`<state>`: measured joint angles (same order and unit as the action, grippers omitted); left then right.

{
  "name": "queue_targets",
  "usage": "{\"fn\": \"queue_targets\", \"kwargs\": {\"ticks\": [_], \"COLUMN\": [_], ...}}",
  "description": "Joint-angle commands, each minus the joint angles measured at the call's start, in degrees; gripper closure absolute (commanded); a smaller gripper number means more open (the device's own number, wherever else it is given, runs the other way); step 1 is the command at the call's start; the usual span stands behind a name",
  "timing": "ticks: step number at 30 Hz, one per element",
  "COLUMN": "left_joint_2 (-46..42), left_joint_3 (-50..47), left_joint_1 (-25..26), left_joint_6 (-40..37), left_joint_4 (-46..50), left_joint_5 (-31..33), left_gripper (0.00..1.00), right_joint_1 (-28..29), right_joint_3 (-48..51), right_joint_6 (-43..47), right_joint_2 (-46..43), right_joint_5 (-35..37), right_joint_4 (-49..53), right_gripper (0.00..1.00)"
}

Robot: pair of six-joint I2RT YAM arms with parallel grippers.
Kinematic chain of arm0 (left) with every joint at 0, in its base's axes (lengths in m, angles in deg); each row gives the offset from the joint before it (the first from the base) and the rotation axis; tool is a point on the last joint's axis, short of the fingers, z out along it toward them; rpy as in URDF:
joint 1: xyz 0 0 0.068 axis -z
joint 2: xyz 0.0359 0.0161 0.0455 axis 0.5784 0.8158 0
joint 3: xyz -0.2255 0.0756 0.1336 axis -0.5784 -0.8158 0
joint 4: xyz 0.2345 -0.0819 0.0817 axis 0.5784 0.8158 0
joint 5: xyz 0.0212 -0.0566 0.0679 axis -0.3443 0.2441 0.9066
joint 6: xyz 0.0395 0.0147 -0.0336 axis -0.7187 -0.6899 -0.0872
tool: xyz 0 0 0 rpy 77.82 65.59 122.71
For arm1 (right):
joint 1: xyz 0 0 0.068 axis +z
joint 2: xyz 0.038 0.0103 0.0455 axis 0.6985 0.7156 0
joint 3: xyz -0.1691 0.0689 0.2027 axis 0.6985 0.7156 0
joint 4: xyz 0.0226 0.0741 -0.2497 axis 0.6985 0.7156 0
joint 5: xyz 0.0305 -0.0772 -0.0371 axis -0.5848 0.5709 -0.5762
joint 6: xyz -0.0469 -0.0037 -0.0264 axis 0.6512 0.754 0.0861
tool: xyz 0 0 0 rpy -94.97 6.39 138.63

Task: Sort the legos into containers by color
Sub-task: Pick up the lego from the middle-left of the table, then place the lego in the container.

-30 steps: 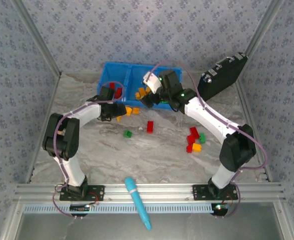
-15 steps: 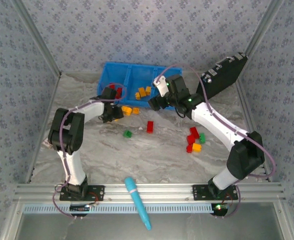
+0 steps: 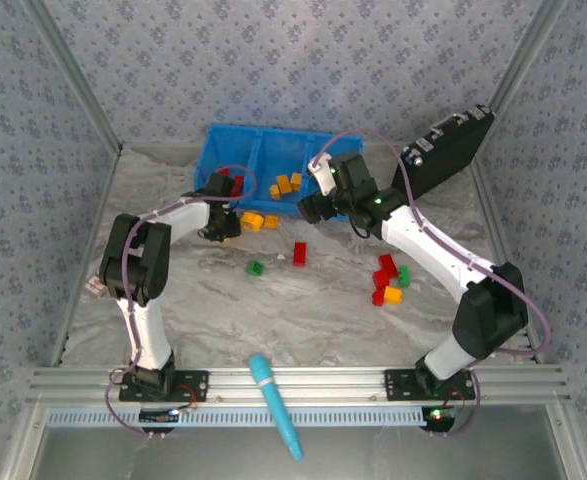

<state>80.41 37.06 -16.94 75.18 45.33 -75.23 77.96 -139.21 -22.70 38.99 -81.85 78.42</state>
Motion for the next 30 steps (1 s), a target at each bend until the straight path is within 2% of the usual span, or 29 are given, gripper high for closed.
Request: {"fn": "queue_targets", "kwargs": {"ticks": [1,8,15,18,22,30], "left_joint_2": [-0.9,-8.8,-11.5,-8.4,0.1,16.4], "left_joint_3": [1.8,4.4,16.1,21.8,30.5,47.9], "left_joint_1": [0.4,3.6,7.1,8.3,9.1,9.5], "left_joint_6": [-2.8,-4.3,-3.6,-2.4,-2.0,-1.5], "left_joint_4": [1.5,8.5,11.0,9.0,7.5,10.5], "left_joint_5": [0.4,1.2,1.2,0.1,-1.4,-2.4], "left_gripper": [0.70,0.71,0.70,0.69,0.69,0.70], "right_joint_1": [0.2,0.1,-0.4,-0.4,0.7,4.1], "right_joint_3": [0.6,1.2,5.0,6.7,12.0,20.8], "right_joint_6": [-1.0,-0.6,-1.8,-4.4,-9.1,-17.8], "right_joint_2": [-0.6,-0.5,-4.5,-6.8,-11.1,-19.0], "right_joint_5": [1.5,2.3,-0.2,-2.9,-5.2,-4.0], "right_joint_4": [1.1,0.9,2.4,4.3,4.2,3.2], "right_gripper": [0.13,0.13,0.12,0.13,0.14,0.16]}}
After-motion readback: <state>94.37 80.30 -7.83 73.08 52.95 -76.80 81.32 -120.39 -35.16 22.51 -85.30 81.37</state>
